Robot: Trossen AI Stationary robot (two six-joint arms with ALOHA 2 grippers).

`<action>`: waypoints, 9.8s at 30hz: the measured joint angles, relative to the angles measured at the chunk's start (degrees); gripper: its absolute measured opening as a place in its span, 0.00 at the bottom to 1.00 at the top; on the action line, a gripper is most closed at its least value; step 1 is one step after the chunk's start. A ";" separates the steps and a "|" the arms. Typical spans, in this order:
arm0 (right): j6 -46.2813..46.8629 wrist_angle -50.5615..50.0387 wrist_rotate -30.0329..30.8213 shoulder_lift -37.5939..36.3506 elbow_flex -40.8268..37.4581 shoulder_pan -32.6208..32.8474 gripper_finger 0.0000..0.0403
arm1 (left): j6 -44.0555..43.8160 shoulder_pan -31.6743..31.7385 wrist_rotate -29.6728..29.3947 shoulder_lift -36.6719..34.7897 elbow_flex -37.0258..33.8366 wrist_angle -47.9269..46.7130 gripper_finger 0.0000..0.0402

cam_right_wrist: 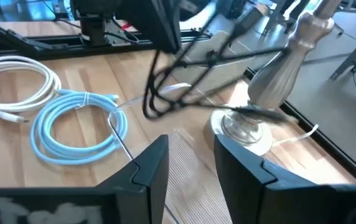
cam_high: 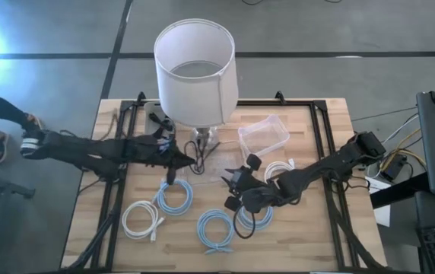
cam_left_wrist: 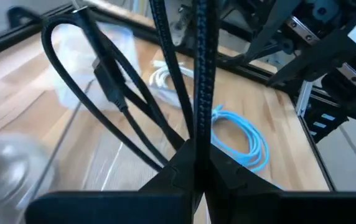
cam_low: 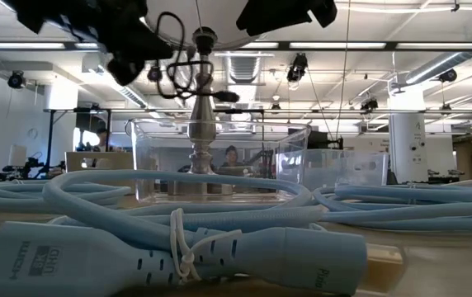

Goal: Pick & Place USB Port
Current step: Put the black usb cable into the gray bin, then put the bottom right blue hdmi cable into the left transparent bin, then put the top blue hdmi cable into the left transparent bin

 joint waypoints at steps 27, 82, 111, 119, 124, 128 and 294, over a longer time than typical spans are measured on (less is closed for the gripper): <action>-0.24 0.09 0.33 0.01 -0.40 -0.13 0.30 | -4.55 3.87 -45.13 -18.74 -2.24 -35.04 0.04; 1.18 0.00 -1.92 1.92 -0.64 -0.13 0.32 | 11.39 39.88 -14.81 4.67 9.77 -37.07 0.47; 46.28 -28.56 -39.83 1.36 -10.19 -0.11 0.33 | 8.48 32.15 -4.51 -14.87 0.89 -33.96 0.44; 47.70 -28.44 -40.24 1.36 -14.52 -0.24 0.32 | 8.22 32.04 -4.21 -14.93 0.79 -32.62 0.44; 50.19 -26.93 -40.24 1.36 -16.72 -0.28 0.32 | 7.99 31.99 -4.04 -14.95 0.79 -31.47 0.44; 52.09 -23.12 -40.22 1.33 -18.38 -0.28 0.32 | 7.91 31.99 -4.03 -14.95 0.79 -31.27 0.44; -4.74 11.69 -14.73 1.70 -7.62 -15.87 0.35 | -8.16 -4.18 0.41 15.73 -15.02 -11.47 0.44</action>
